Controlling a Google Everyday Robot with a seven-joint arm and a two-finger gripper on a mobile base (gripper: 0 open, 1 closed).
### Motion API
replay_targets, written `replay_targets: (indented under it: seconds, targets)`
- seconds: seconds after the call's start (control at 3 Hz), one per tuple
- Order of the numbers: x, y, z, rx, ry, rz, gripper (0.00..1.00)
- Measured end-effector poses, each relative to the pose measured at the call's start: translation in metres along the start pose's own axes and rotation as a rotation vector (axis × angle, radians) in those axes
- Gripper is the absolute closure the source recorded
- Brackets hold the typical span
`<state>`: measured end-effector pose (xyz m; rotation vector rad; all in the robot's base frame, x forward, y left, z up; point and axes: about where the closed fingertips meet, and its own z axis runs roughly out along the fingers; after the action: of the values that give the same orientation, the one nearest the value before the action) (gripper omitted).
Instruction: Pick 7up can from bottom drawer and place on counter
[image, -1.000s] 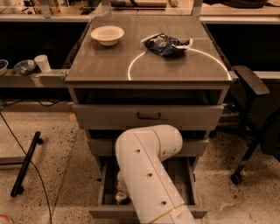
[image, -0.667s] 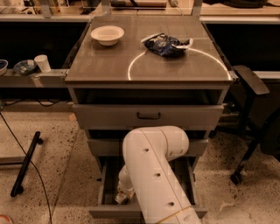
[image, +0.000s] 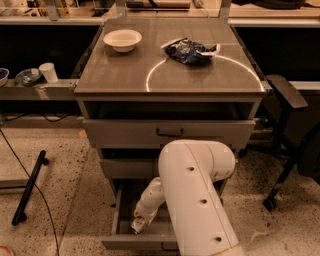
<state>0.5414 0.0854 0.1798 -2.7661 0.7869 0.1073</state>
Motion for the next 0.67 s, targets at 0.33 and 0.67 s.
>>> replay_targets:
  seconds: [0.33,0.67]
  targets:
    - [0.008,-0.001,-0.067,0.148,0.042,-0.074,1.00]
    - [-0.006,-0.003,-0.143,0.325,0.053,-0.103,1.00]
